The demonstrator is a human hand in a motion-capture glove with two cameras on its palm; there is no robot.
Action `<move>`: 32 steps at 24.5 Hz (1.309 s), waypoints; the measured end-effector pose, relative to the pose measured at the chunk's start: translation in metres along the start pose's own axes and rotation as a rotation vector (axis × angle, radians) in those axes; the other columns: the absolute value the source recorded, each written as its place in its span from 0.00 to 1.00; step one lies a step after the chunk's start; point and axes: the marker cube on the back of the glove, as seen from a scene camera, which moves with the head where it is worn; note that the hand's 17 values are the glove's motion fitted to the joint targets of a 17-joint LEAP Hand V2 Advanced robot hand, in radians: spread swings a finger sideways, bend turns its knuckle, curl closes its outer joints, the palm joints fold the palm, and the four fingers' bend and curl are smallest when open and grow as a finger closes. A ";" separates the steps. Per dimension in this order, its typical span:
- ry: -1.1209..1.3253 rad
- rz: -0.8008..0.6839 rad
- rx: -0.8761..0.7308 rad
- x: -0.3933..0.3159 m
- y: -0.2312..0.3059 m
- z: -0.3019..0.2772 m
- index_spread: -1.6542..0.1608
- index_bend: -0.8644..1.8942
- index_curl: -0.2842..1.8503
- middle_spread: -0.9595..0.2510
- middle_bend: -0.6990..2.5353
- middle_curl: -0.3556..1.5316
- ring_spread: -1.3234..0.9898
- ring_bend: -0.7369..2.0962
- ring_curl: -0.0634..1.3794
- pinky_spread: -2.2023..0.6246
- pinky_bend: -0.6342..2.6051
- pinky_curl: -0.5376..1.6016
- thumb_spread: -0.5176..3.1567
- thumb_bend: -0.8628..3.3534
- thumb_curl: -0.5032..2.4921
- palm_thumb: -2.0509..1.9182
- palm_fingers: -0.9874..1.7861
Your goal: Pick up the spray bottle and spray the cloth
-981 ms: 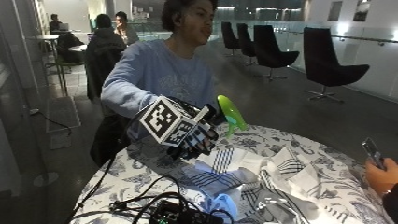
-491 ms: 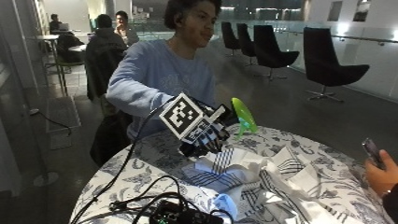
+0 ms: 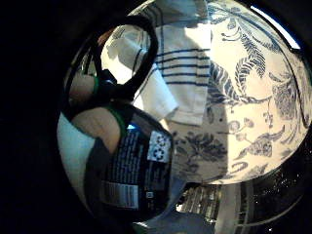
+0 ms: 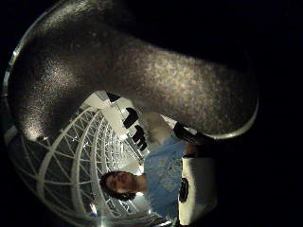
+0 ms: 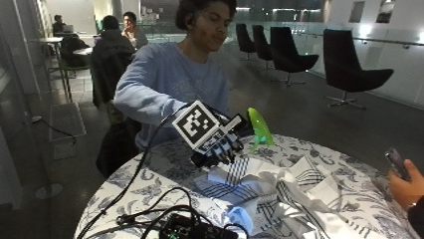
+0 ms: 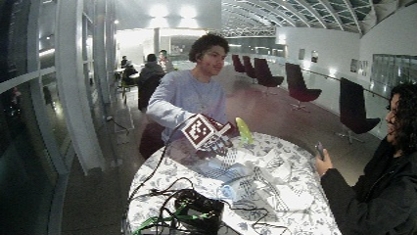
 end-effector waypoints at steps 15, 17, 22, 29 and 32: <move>-0.007 0.003 0.005 -0.007 0.000 0.010 0.81 0.36 0.32 0.75 0.29 0.44 0.58 0.41 0.31 0.85 0.26 0.41 0.31 0.20 0.41 0.76 0.75; -0.016 -0.021 0.019 -0.012 0.001 0.014 0.81 0.36 0.31 0.75 0.28 0.44 0.58 0.40 0.31 0.85 0.26 0.41 0.31 0.20 0.41 0.76 0.75; -0.064 -0.145 0.114 -0.033 0.000 0.025 0.81 0.36 0.31 0.75 0.28 0.44 0.58 0.40 0.31 0.85 0.26 0.42 0.31 0.20 0.41 0.76 0.75; -0.213 -0.538 0.248 -0.101 0.003 0.067 0.81 0.36 0.32 0.75 0.28 0.44 0.58 0.40 0.31 0.85 0.25 0.41 0.31 0.20 0.42 0.76 0.74; -0.294 -0.680 0.250 -0.124 0.002 0.101 0.81 0.36 0.32 0.75 0.28 0.44 0.58 0.40 0.31 0.85 0.25 0.41 0.32 0.20 0.42 0.76 0.73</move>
